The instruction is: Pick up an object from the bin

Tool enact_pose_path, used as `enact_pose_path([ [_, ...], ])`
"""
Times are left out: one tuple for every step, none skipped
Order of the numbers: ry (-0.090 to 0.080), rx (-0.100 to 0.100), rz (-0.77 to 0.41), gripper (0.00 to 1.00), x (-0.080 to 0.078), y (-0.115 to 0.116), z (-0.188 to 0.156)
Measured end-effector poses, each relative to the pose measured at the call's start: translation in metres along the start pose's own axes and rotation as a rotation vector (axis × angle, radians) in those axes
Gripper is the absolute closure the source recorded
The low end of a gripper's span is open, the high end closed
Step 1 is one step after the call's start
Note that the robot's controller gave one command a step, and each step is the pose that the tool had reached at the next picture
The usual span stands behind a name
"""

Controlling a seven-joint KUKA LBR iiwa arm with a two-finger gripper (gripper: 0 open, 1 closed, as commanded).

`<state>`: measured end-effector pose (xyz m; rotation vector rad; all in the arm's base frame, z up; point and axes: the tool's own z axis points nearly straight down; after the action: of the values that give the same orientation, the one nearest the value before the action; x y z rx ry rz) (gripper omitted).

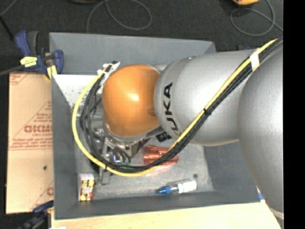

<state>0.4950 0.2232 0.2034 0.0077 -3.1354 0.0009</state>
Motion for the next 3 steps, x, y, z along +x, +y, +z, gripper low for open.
enact_pose_path([
  [-0.008,-0.002,0.005,0.0,-0.002,-0.001,-0.005],
  [-0.014,-0.004,-0.075,0.0,-0.005,-0.012,0.015],
  [-0.007,-0.001,-0.13,0.0,-0.003,-0.031,0.052],
])
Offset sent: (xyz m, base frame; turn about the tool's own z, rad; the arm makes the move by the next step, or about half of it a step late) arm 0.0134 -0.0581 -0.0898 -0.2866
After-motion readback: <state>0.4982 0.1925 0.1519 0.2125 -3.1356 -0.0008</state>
